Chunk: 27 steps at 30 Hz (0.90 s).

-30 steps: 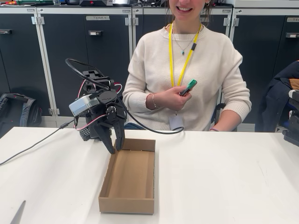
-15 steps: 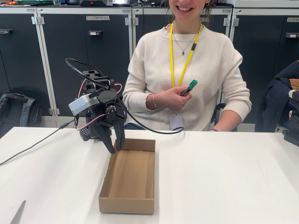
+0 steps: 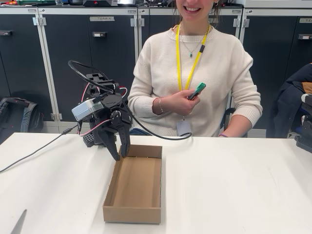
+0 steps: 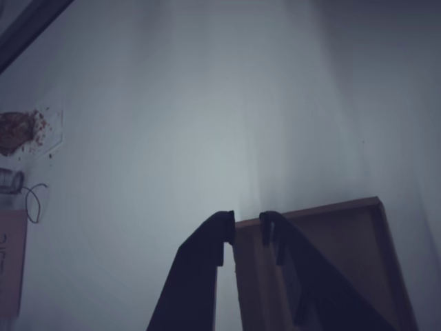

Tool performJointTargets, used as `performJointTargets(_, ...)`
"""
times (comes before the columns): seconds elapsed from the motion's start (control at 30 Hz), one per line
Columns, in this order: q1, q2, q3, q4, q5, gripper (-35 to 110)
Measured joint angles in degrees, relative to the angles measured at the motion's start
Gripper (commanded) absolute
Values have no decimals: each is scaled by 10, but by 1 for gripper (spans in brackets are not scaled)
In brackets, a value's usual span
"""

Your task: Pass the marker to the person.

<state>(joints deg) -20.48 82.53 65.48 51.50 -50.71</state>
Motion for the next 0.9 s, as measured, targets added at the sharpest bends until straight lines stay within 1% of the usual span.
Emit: performJointTargets(0.9, 0, 4, 13, -4, 0, 7)
